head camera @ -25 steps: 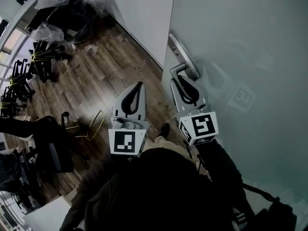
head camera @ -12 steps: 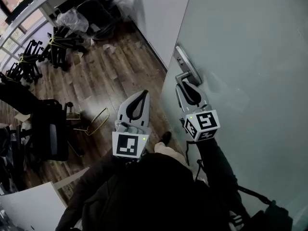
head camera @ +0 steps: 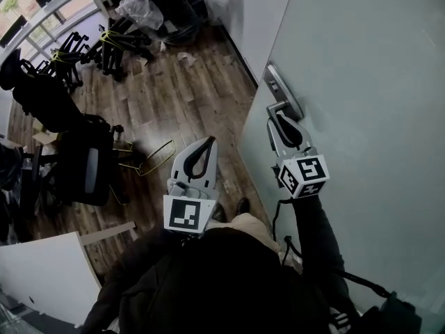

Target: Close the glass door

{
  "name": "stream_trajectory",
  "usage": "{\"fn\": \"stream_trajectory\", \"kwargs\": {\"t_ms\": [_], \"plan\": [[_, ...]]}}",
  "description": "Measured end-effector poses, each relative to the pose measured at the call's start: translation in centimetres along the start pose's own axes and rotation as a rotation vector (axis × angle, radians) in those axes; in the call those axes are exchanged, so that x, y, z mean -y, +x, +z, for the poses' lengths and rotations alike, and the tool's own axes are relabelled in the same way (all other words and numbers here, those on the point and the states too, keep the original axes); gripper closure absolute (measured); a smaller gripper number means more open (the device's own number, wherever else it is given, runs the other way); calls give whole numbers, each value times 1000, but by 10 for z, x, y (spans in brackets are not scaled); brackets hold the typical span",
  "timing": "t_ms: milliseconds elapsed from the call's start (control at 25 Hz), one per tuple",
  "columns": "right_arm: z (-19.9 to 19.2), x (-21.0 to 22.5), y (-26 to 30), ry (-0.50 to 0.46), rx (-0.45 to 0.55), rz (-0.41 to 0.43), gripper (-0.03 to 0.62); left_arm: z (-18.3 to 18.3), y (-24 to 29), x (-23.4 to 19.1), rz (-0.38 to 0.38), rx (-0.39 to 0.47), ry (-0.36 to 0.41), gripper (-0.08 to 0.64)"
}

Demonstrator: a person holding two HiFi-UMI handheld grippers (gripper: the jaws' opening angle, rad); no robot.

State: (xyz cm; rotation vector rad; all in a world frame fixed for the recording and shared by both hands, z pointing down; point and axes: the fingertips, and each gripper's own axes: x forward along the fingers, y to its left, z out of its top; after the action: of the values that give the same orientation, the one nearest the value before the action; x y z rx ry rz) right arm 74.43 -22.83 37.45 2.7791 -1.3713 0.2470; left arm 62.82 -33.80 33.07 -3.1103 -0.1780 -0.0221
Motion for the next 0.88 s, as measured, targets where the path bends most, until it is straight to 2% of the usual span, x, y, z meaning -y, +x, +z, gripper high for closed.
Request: {"fn": "stream_trajectory", "kwargs": {"t_ms": [320, 640, 880], "plan": [[-6, -30, 10, -9, 7, 57, 523, -8, -33, -13, 97, -12, 16, 563], [-16, -86, -1, -23, 13, 116, 523, -20, -93, -2, 183, -28, 16, 563], [-6, -111, -7, -25, -8, 165, 523, -6, -127, 17, 245, -39, 16, 563]]}}
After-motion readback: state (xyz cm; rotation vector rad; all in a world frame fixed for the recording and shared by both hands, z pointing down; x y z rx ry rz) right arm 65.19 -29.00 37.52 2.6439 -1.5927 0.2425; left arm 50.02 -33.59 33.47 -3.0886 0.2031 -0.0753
